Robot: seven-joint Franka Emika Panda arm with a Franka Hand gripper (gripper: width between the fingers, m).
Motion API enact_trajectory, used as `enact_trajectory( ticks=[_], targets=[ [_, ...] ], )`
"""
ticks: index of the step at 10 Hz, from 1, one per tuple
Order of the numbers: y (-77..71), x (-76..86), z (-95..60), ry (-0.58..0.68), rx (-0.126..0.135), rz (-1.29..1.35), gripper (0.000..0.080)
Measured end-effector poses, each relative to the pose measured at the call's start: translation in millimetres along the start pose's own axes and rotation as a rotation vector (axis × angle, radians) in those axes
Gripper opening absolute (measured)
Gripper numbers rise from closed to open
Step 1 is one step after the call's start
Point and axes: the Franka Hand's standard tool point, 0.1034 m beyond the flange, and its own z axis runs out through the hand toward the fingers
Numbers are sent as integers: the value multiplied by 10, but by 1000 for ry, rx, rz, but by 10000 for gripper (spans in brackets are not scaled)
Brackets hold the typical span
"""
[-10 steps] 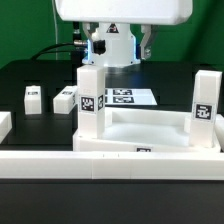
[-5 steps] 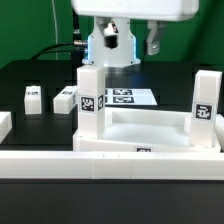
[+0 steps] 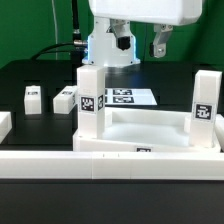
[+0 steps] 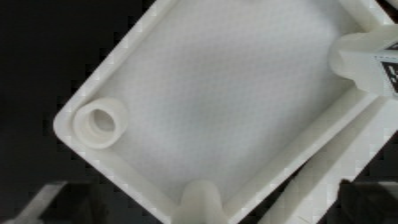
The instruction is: Assemble desk
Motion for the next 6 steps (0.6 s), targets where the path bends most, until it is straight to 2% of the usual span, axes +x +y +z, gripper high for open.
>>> enact_trajectory(
  ticks=[2, 5, 6],
  targets=[
    [52, -76, 56, -10, -1, 240, 649],
    [167, -156, 238, -12, -26, 479, 649],
    [139, -165, 226, -18, -19, 500, 649]
  ],
)
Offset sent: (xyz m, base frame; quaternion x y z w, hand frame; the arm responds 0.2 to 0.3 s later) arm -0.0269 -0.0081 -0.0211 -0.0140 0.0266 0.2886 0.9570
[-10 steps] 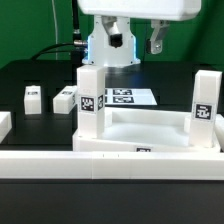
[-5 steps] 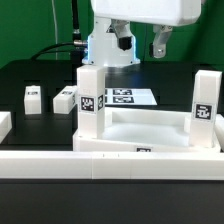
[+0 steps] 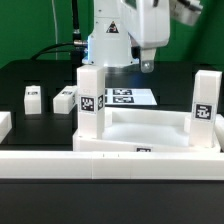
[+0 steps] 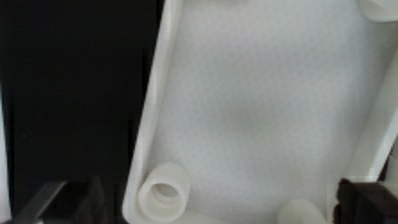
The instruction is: Assemble desk
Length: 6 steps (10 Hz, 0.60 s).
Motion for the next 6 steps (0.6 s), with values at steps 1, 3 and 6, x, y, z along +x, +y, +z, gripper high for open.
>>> enact_trajectory(
  ticks=[1, 3, 6],
  targets=[
    [-2, -24, 7, -11, 2, 69, 649],
    [0, -62, 26, -23, 0, 163, 649],
    [168, -54, 184, -18, -35, 153, 649]
  ],
)
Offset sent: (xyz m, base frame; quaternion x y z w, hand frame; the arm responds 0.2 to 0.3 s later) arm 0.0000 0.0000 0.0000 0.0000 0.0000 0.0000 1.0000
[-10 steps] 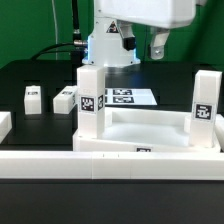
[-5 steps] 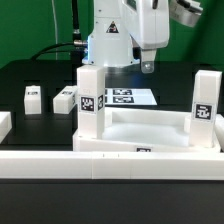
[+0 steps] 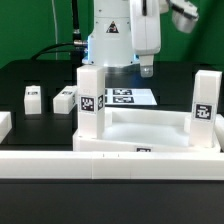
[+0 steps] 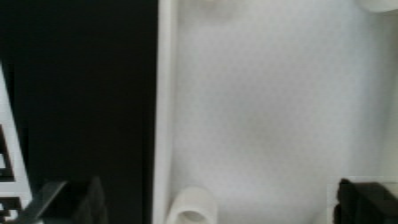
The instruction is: Assemble desk
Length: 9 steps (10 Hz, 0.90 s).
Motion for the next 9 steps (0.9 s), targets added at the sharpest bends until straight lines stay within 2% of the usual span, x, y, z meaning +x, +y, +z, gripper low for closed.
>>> enact_trajectory(
  ticks=[3, 5, 9],
  targets=[
    [105, 27, 329, 29, -47, -9, 649],
    [33, 104, 561, 52, -74, -24, 649],
    [17, 85, 595, 55, -77, -39, 649]
  ],
)
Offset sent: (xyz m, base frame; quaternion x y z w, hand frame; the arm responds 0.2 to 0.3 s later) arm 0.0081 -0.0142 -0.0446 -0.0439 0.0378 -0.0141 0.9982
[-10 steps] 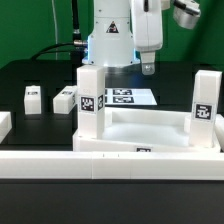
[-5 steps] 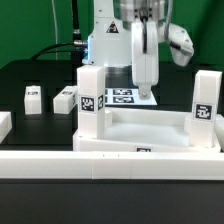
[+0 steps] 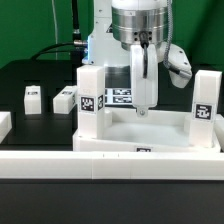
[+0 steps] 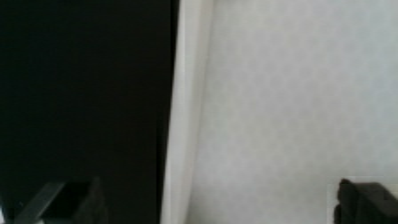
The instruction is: Assemble desk
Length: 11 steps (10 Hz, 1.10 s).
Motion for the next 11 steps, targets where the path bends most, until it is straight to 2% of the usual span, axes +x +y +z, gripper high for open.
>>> enact_trajectory(
  ticks=[1, 3, 5, 7, 8, 9, 11],
  targets=[
    [10, 0, 24, 2, -3, -2, 649],
    [65, 20, 210, 16, -34, -4, 649],
    [92, 48, 302, 23, -50, -7, 649],
    [97, 54, 321, 24, -53, -13, 649],
    [94, 52, 317, 24, -53, -16, 510],
    [91, 49, 316, 24, -52, -19, 510],
    [95, 44, 323, 24, -54, -21, 236]
  ],
)
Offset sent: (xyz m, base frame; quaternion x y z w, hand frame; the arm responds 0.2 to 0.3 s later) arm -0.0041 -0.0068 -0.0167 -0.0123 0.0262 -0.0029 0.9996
